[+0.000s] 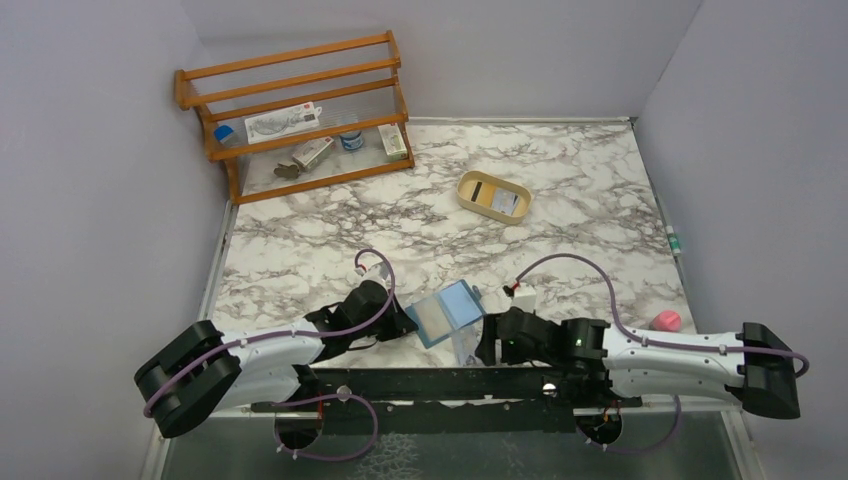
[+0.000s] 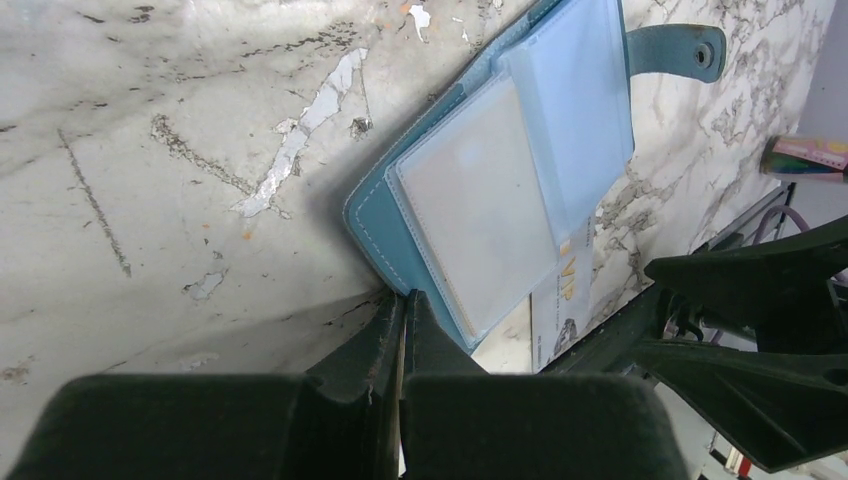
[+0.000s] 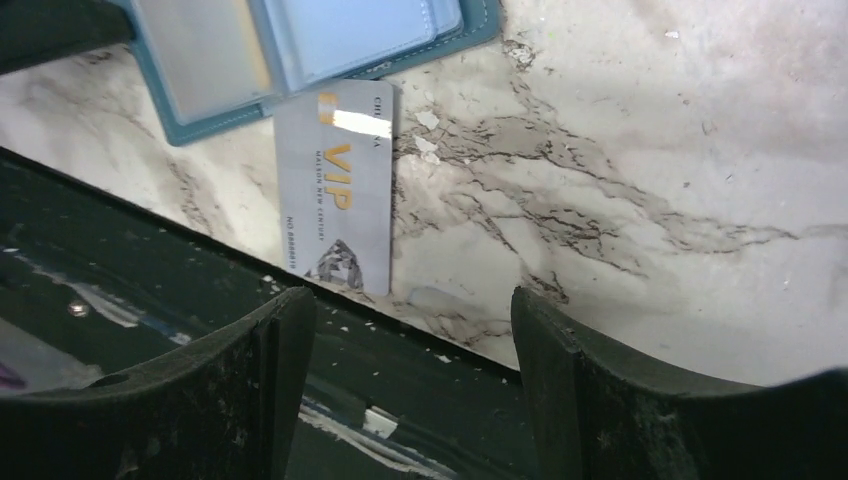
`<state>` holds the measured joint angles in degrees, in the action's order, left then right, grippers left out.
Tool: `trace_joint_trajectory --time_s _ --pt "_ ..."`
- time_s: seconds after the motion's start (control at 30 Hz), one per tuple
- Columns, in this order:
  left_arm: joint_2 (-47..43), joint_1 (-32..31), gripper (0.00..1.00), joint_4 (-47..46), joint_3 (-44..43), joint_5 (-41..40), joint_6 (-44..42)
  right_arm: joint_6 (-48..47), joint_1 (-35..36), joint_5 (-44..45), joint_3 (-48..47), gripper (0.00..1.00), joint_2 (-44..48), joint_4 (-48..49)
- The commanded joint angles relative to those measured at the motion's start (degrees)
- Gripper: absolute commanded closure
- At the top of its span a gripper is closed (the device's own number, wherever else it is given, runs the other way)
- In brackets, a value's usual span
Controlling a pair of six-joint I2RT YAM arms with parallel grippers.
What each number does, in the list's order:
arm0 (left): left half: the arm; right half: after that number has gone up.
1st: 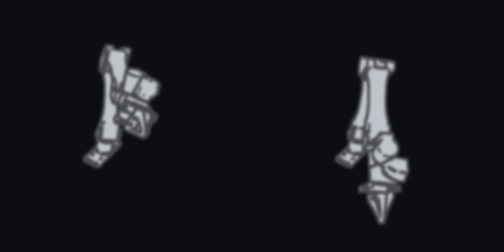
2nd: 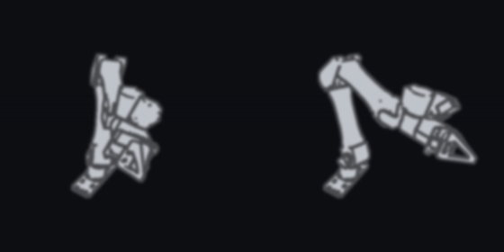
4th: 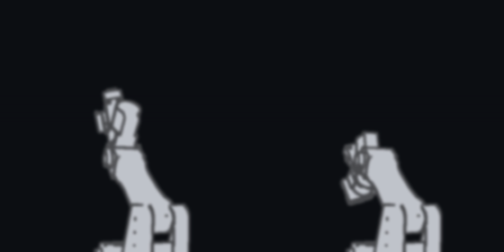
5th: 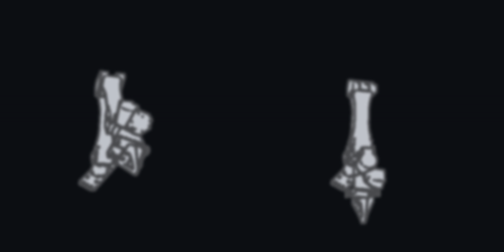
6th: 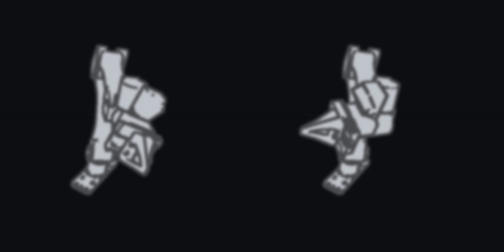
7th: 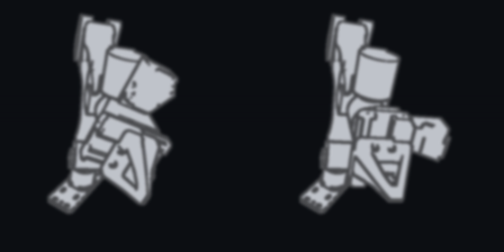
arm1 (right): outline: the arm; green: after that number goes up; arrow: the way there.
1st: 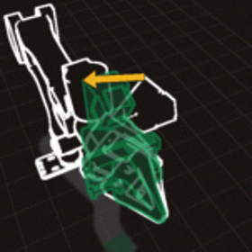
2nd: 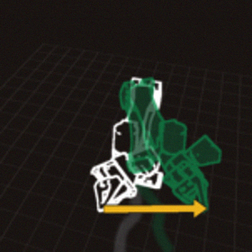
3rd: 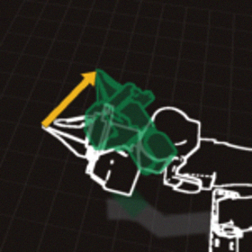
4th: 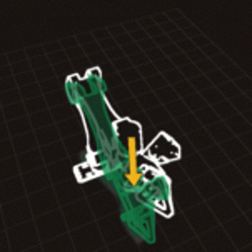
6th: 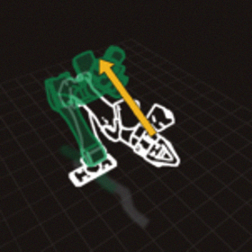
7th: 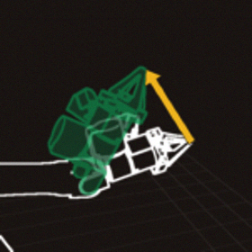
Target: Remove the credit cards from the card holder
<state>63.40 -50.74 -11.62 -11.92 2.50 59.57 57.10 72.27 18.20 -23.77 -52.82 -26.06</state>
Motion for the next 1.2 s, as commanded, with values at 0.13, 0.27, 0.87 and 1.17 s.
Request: trace_joint_trajectory --time_s 0.13,0.27,0.87,1.17 --pt "-0.1 -0.4 1.00 2.0 0.1 -1.2 1.3 4.4 0.0 -5.9 4.0 0.23 4.2 3.9" --pt "0.0 -0.4 1.00 1.7 -0.2 -1.3 1.9 5.9 0.0 -7.8 7.2 0.23 1.2 10.9" --pt "1.4 -0.3 1.00 1.1 -1.6 -1.0 2.0 8.5 0.0 -9.7 11.7 0.24 -7.1 30.2" --pt "1.1 -0.4 1.00 1.1 -1.0 -1.0 2.4 8.7 0.0 -9.7 11.6 0.24 -9.2 32.3"
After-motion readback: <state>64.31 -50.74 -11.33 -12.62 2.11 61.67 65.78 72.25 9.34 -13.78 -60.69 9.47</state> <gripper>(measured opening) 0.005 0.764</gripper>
